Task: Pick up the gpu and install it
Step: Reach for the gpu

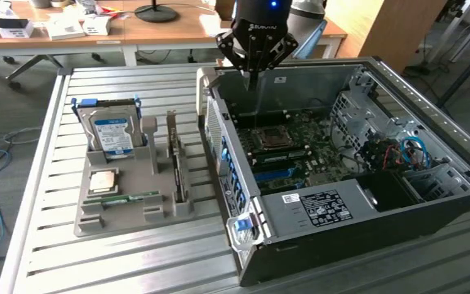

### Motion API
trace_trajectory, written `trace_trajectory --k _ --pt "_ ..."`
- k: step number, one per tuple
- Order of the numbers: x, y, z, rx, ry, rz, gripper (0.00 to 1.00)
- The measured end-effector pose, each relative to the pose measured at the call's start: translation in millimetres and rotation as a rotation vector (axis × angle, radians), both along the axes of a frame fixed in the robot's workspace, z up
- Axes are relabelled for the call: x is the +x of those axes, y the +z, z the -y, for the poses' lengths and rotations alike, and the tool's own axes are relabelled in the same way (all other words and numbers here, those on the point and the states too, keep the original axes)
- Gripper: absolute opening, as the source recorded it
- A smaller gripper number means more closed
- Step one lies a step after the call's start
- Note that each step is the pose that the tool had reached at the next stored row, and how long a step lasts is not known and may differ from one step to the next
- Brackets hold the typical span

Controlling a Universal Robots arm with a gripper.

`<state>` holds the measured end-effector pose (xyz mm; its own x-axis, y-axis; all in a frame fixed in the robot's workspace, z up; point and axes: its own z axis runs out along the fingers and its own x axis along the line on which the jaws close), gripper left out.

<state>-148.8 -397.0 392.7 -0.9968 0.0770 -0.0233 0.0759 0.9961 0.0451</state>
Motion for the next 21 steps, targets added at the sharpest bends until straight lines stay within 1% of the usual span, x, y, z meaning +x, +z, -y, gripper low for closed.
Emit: trace_trajectory --k 9,21 --pt "-24.3 -0.5 -1.3 0.0000 -0.002 0.0000 0.11" --pt "-52.7 -1.7 -2.8 -0.0002 -0.005 0.0000 0.11"
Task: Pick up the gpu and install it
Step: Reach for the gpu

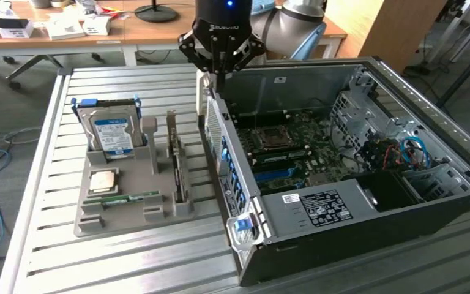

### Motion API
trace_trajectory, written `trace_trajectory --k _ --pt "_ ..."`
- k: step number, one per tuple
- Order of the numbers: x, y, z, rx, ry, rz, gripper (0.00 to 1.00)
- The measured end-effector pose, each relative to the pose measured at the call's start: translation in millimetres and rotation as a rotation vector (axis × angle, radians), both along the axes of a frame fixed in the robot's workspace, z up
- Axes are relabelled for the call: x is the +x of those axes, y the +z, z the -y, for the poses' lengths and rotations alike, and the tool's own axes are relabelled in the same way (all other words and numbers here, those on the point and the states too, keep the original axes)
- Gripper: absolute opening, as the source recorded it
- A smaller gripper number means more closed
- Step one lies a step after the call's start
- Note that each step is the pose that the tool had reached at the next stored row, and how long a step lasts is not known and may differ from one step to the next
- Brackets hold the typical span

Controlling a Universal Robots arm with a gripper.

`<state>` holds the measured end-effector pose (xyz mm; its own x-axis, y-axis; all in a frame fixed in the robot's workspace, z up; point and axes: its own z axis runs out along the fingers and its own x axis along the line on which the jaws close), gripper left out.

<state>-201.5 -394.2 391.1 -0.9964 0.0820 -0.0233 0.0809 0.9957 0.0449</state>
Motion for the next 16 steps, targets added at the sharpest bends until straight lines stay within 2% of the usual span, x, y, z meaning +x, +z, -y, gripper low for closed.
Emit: trace_trajectory --k 16 --pt "-46.0 -2.4 -4.5 -0.0010 -0.008 0.0000 0.11"
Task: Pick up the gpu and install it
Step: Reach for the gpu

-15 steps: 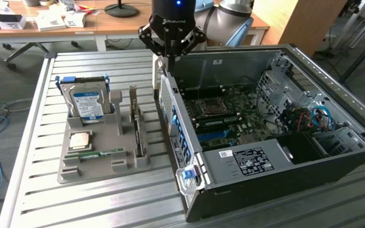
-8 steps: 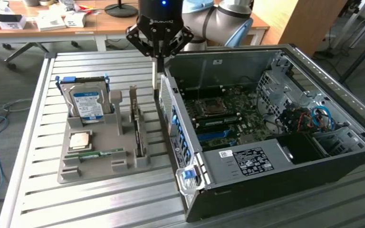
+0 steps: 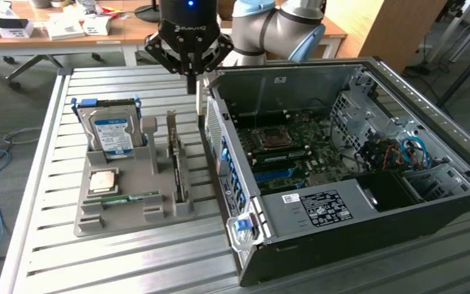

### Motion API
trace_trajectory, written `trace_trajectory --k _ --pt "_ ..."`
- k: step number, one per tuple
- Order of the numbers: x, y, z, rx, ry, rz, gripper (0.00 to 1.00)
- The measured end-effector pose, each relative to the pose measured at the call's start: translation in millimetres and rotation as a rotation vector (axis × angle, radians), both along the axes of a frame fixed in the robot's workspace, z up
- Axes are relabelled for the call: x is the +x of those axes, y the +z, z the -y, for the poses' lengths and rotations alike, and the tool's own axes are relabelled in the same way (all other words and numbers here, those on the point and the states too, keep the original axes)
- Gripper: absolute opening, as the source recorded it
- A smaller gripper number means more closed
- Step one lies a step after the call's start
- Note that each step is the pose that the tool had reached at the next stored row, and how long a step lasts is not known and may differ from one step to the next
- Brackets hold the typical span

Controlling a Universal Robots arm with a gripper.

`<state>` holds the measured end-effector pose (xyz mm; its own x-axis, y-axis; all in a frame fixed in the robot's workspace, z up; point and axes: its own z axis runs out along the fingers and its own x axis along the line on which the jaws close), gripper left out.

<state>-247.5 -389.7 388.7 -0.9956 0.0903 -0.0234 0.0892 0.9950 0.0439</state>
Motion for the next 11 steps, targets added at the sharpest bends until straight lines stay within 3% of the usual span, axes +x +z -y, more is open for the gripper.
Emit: trace_trajectory --k 11 --pt "-31.6 -1.7 -4.5 -0.0031 -0.009 0.0000 0.11"
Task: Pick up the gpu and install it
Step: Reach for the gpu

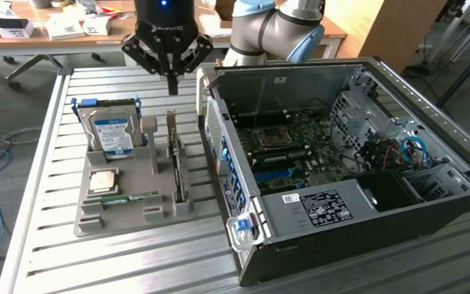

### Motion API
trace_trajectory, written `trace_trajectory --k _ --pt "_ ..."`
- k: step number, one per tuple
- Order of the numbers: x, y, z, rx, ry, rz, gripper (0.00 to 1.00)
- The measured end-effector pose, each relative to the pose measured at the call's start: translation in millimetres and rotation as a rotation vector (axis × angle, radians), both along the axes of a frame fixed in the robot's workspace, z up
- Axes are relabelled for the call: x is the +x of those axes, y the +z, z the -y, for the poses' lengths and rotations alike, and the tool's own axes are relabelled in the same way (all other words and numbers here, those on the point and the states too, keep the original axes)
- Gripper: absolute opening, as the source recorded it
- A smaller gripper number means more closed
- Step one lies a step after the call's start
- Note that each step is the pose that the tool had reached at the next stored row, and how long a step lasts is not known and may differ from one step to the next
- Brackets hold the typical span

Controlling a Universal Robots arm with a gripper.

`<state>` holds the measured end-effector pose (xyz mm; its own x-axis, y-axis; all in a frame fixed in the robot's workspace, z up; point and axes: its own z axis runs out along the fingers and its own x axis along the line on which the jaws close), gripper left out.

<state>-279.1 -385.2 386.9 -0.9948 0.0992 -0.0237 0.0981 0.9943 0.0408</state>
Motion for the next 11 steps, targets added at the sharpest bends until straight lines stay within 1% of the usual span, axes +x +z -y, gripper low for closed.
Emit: trace_trajectory --k 2,9,11 --pt "-2.8 -0.2 -0.1 -0.0003 -0.001 0.0001 0.11" --pt "-3.4 -0.3 -0.1 -0.0003 0.000 0.0001 0.11" --pt "-3.7 -0.2 1.4 -0.0003 -0.001 0.0000 0.11"
